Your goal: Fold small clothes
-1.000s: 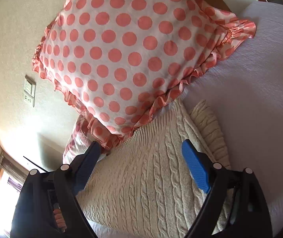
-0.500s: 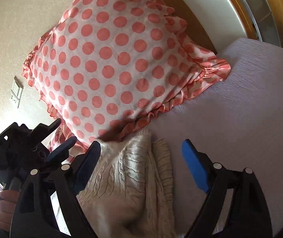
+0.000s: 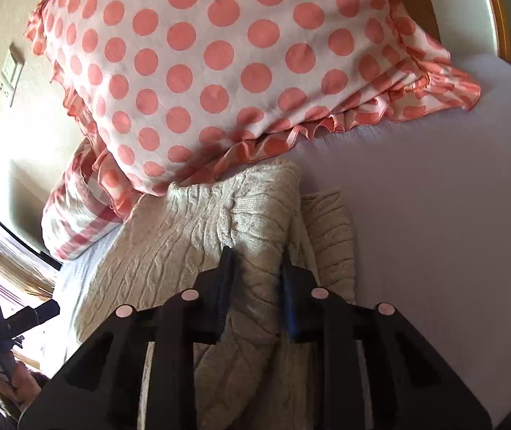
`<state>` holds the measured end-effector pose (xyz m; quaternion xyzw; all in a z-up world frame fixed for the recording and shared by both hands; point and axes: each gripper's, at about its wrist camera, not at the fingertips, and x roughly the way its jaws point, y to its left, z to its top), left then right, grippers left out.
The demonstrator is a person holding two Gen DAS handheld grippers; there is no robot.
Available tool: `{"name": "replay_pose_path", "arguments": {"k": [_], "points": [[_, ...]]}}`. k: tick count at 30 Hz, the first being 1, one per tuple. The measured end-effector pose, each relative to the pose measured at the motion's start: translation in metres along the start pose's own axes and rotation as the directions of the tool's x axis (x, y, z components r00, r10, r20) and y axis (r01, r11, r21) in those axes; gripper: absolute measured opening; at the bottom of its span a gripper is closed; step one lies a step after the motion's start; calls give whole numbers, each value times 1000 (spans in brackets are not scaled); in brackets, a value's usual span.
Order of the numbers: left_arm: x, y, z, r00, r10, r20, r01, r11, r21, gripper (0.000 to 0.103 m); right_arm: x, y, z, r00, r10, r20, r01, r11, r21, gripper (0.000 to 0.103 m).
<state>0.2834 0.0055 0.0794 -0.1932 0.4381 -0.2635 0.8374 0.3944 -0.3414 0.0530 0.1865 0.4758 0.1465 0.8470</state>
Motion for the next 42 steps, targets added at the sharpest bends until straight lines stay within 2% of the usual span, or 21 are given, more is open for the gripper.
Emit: {"name": "replay_pose_path", "arguments": {"k": [1,2,4,6,9,10,11,12,13,16,21,24,27,28,29,31,33,35,39,41,42], "points": [[2,4,-1,1000,5,-8,-5,1000,-5,45,-6,-2,3,1000,-19,15,19,1000,6,15],[6,4,-1,1000,4,-15,-4,1000,-5,45,-13,-7,7,998,-54,42,53,998,22,8],[11,4,-1,1000,7,-17,-7,1000,-3,45,-18,-25,14,993,-107,56,102,990,94,8],[15,5,1,1000,-10,-19,10,1000,-12,46,-10,-31,16,994,-111,-3,111,990,88,9],[23,9,5,1000,-2,-13,2,1000,-30,48,-36,-23,11,996,-63,63,57,994,89,18],[25,10,7,1000,8,-11,-9,999,-39,49,-46,-19,9,996,-38,78,31,996,89,45],[29,12,9,1000,17,-12,-18,999,-50,50,-53,-17,6,996,-17,85,9,996,92,86],[33,13,12,1000,22,-19,-23,998,-65,53,-56,-16,4,997,-6,81,-1,996,90,100],[38,15,14,999,21,-28,-23,996,-82,55,-55,-15,3,998,-8,65,2,996,91,101],[55,17,19,997,37,-68,-44,994,-104,60,-40,-23,0,999,-30,-27,33,991,126,101],[74,16,20,996,-4,-93,-9,990,-137,68,-18,-44,-14,990,77,-119,-46,969,241,97],[85,21,16,992,-45,-119,22,982,-185,72,-17,-46,-23,985,119,-122,-84,963,256,87],[92,34,6,985,-118,-123,78,955,-285,74,-20,-51,-32,971,209,-112,-167,939,301,74],[91,37,5,986,-132,-105,95,948,-304,74,-22,-55,-34,970,221,-100,-181,934,308,69],[91,37,4,985,-144,-99,106,944,-311,74,-23,-56,-38,968,233,-94,-194,931,308,57],[95,38,2,981,-165,-99,124,935,-332,61,-21,-59,-45,952,296,-75,-253,904,344,43],[93,38,2,986,-143,-88,109,945,-308,46,-20,-59,-51,932,358,-56,-311,870,383,39],[76,42,2,988,-140,-67,115,951,-288,39,-21,-49,-54,912,407,-44,-360,848,389,35],[2,61,2,994,-106,-6,103,975,-196,38,-14,14,-60,865,491,-105,-449,849,278,32],[-36,78,-6,999,-51,16,53,984,-171,40,2,51,-67,848,501,-173,-462,858,223,32],[-47,87,-10,1000,2,18,1,986,-168,41,14,68,-70,851,481,-212,-448,874,189,32]]}}
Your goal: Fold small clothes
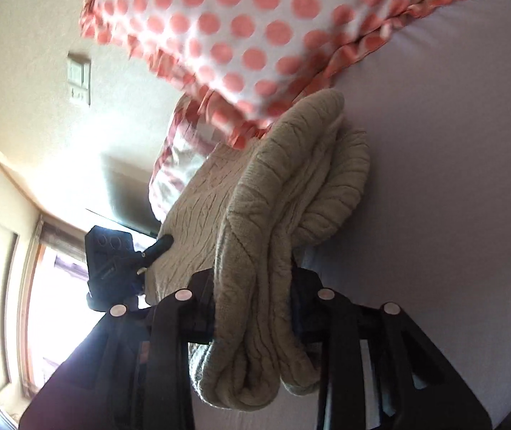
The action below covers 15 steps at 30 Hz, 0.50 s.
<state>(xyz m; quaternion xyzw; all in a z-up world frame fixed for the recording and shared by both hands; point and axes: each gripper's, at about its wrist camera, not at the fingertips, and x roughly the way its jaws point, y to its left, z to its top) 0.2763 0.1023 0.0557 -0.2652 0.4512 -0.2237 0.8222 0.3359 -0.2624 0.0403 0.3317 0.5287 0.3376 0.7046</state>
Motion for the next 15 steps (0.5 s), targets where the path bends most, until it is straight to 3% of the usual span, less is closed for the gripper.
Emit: {"name": "replay_pose_path", "arguments": {"k": [1,2,3,4,5,7,8,9,11,12,14,15], "points": [[-7,12,-3,998,58,3,-58,998,-5,43,17,8,-1,999,-47,-27,46,998,-38,32],[-9,23,-6,994,111,-8,-111,994,-20,44,32,15,-3,992,-119,-47,115,991,-75,40],[-12,35,-10,991,135,-19,-136,990,-40,45,38,21,-6,985,-169,-46,164,981,-102,44],[-20,41,-15,993,117,1,-117,992,-57,45,35,29,-7,981,-190,-31,185,975,-123,50],[-32,40,-17,992,122,35,-120,991,-51,44,26,37,-8,973,-231,0,229,963,-141,58],[-63,26,-25,981,150,126,-153,988,14,41,-6,56,-14,958,-258,122,277,944,-178,60],[-77,18,-30,979,121,162,-130,991,45,41,-20,65,-20,966,-206,158,234,954,-187,63],[-85,7,-34,980,81,181,-95,993,73,41,-30,74,-25,980,-113,166,145,970,-197,73],[-83,-16,-41,986,-4,167,-17,992,123,46,-29,89,-33,993,57,101,-35,977,-209,89],[-72,-29,-43,989,-39,142,18,989,147,48,-20,94,-38,994,94,56,-80,975,-206,90],[-42,-45,-44,996,-54,76,39,983,178,50,7,99,-45,998,64,-6,-64,980,-186,90],[-25,-47,-46,999,-22,45,13,983,181,52,19,90,-46,1000,-16,-12,14,987,-163,90]]}}
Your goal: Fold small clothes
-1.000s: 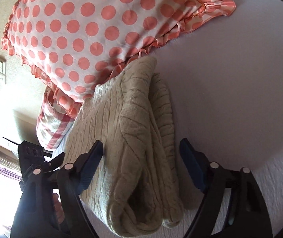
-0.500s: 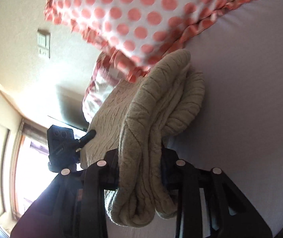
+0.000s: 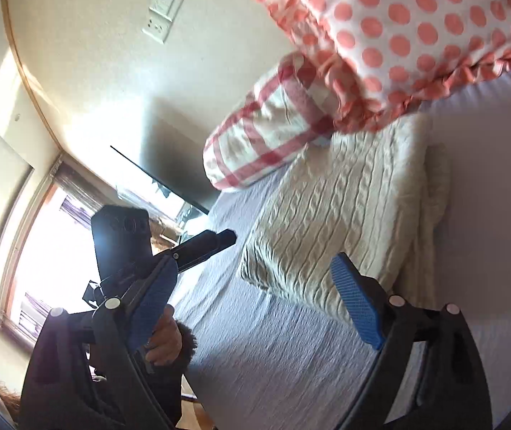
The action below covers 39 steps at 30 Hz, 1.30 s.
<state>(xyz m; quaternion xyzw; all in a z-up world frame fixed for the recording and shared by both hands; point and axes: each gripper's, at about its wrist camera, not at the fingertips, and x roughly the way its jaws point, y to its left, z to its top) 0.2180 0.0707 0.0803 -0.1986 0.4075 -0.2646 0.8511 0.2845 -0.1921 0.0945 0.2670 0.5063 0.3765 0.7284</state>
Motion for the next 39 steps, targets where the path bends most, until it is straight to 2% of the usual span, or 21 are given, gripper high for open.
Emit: {"name": "replay_pose_path", "arguments": {"k": [1,2,3,4,6,7,8,10,11,13,15,17,19,20,21,23,27,29,31,39], "points": [[19,4,-4,998,40,-48,-40,999,-5,52,7,-14,-2,997,-75,-10,76,996,36,89],[37,10,-11,992,77,-102,-79,997,-14,50,11,-34,-8,997,-80,-10,81,993,87,77],[47,15,-16,987,104,-120,-107,994,-19,44,9,-49,-9,999,-44,26,40,990,134,70],[43,13,-19,991,113,-72,-112,994,10,43,5,-57,-10,999,-24,43,17,985,169,63],[38,6,-22,987,141,-78,-137,989,50,44,0,-53,-11,999,-27,30,22,986,163,62],[31,2,-24,987,148,-67,-144,988,63,48,-4,-44,-14,998,-48,34,44,990,131,65],[24,-1,-28,986,155,-55,-151,985,80,52,-9,-33,-19,997,-62,46,58,994,90,80],[6,-8,-42,976,215,-21,-211,969,131,69,-29,-9,-35,989,-111,93,112,994,-1,102],[-2,-10,-50,965,262,-3,-259,953,158,74,-34,1,-39,981,-157,113,164,985,-49,102],[-14,-8,-65,930,366,25,-365,913,184,91,-41,13,-54,954,-265,139,281,952,-119,102],[-20,-3,-77,897,441,24,-437,877,201,93,-36,16,-67,909,-395,131,412,899,-150,102],[-15,4,-81,872,490,-3,-478,853,209,93,-18,13,-77,849,-520,93,528,831,-174,102],[-8,8,-85,846,533,-28,-514,828,222,94,1,8,-83,791,-609,59,606,769,-203,102],[-4,9,-85,831,556,-37,-534,813,232,94,10,5,-85,770,-637,43,630,748,-211,102],[-1,10,-86,815,578,-40,-553,797,243,95,16,4,-87,760,-649,31,639,738,-219,102],[3,11,-87,791,610,-44,-581,772,259,97,21,1,-92,757,-654,20,641,735,-223,102],[1,16,-88,789,613,-49,-586,773,244,101,26,3,-98,716,-697,32,681,687,-253,102],[2,20,-86,797,601,-62,-575,786,228,101,32,6,-98,690,-724,32,703,658,-270,102],[2,23,-86,807,586,-74,-562,801,209,101,30,5,-99,686,-726,37,708,656,-261,102],[2,21,-89,806,587,-70,-564,799,207,101,31,6,-101,685,-726,54,712,652,-261,102]]}}
